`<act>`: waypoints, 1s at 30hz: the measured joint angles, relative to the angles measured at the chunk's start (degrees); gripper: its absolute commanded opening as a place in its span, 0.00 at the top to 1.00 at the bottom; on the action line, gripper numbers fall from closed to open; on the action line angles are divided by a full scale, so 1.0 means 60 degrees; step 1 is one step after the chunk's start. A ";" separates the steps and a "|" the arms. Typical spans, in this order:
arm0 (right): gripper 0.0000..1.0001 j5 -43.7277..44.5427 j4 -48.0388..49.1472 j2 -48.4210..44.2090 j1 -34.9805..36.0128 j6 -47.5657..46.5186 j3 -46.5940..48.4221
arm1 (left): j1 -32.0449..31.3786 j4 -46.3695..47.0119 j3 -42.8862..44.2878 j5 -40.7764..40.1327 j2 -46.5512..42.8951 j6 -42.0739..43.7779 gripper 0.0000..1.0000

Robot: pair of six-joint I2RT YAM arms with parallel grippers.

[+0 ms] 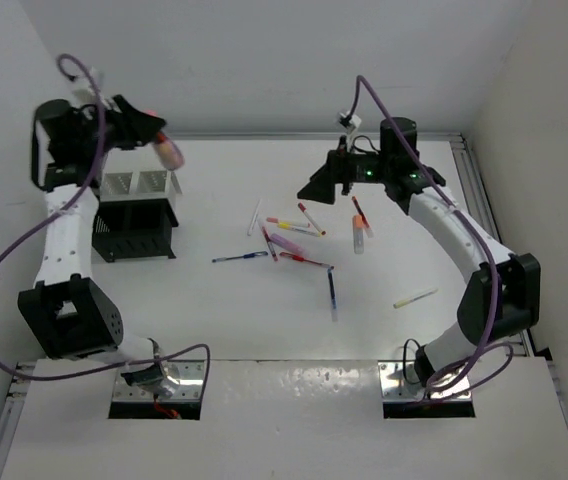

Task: Sort the stationery into containers
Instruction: Pick up the stationery from the center of the board, then place the stationery in the storage box.

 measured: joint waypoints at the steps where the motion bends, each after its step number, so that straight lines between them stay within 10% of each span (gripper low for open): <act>1: 0.07 0.0076 -0.0237 -0.0109 -0.0262 -0.0168 -0.0124 | 0.0557 -0.0313 0.0310 -0.0372 0.0044 0.0390 1.00; 8: 0.07 0.0364 -0.0732 -0.0834 -0.1297 -0.0838 -0.1512 | 0.2688 -0.0805 0.0761 -0.1869 0.0372 0.2116 1.00; 30: 0.06 0.0404 -0.1162 -0.0936 -0.2295 -0.1749 -0.2871 | 0.2703 0.1045 -0.0601 -0.3410 0.2368 0.3697 1.00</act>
